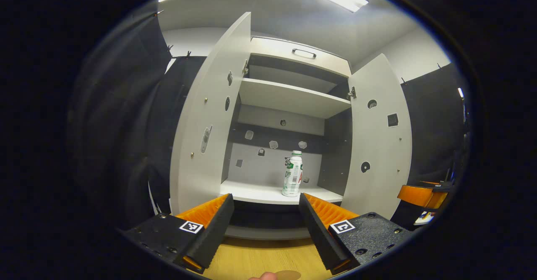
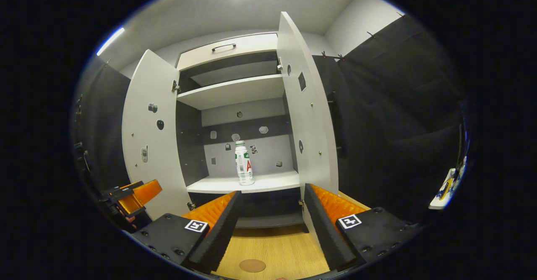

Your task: Grasp the bottle in the cabinet with the left hand and place it on the coaster, then close the right door with the right hand and the left door with the left hand.

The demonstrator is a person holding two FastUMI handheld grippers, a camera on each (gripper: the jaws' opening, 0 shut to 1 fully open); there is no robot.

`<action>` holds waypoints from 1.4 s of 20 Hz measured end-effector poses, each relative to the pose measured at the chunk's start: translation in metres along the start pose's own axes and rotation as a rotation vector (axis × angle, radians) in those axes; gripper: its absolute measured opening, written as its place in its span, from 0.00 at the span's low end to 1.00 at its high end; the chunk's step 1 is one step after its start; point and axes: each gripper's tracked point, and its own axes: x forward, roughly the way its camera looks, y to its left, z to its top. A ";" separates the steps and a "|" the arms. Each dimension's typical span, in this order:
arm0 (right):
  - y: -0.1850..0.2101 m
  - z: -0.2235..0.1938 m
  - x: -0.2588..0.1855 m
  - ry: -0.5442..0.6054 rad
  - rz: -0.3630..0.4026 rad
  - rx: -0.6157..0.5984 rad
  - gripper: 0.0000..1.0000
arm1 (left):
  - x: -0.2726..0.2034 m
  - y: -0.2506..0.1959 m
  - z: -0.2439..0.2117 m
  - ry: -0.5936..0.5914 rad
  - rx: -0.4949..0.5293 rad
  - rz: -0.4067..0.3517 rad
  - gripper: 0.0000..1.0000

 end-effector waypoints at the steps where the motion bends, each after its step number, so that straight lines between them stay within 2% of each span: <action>1: -0.005 0.002 -0.001 -0.007 0.001 0.010 0.97 | 0.006 -0.011 -0.002 0.012 -0.011 -0.032 0.95; 5: -0.028 0.009 -0.007 -0.026 -0.023 0.035 0.98 | 0.049 -0.042 0.000 0.027 -0.045 -0.118 0.94; 6: -0.035 0.010 -0.009 -0.029 -0.038 0.027 0.98 | 0.065 -0.049 0.003 0.024 -0.047 -0.137 0.97; 8: -0.045 0.015 -0.011 -0.043 -0.061 0.005 0.98 | 0.104 -0.059 0.014 0.003 -0.030 -0.165 0.94; 12: -0.049 0.020 -0.015 -0.046 -0.069 -0.041 0.98 | 0.192 -0.065 0.018 -0.014 0.005 -0.162 0.95; 16: -0.056 0.022 -0.019 -0.041 -0.099 -0.068 0.98 | 0.269 -0.074 -0.015 0.044 0.008 -0.173 0.95; 17: -0.059 0.024 -0.020 -0.046 -0.108 -0.071 0.98 | 0.284 -0.075 -0.027 0.066 0.016 -0.167 0.92; 18: -0.063 0.025 -0.021 -0.046 -0.122 -0.074 0.98 | 0.298 -0.077 -0.037 0.087 0.024 -0.156 0.95; 23: -0.086 0.028 -0.025 -0.039 -0.186 -0.087 0.98 | 0.348 -0.075 -0.068 0.112 0.036 -0.110 0.95; 28: -0.099 0.030 -0.023 -0.040 -0.225 -0.094 0.98 | 0.372 -0.083 -0.078 0.111 0.058 -0.121 0.95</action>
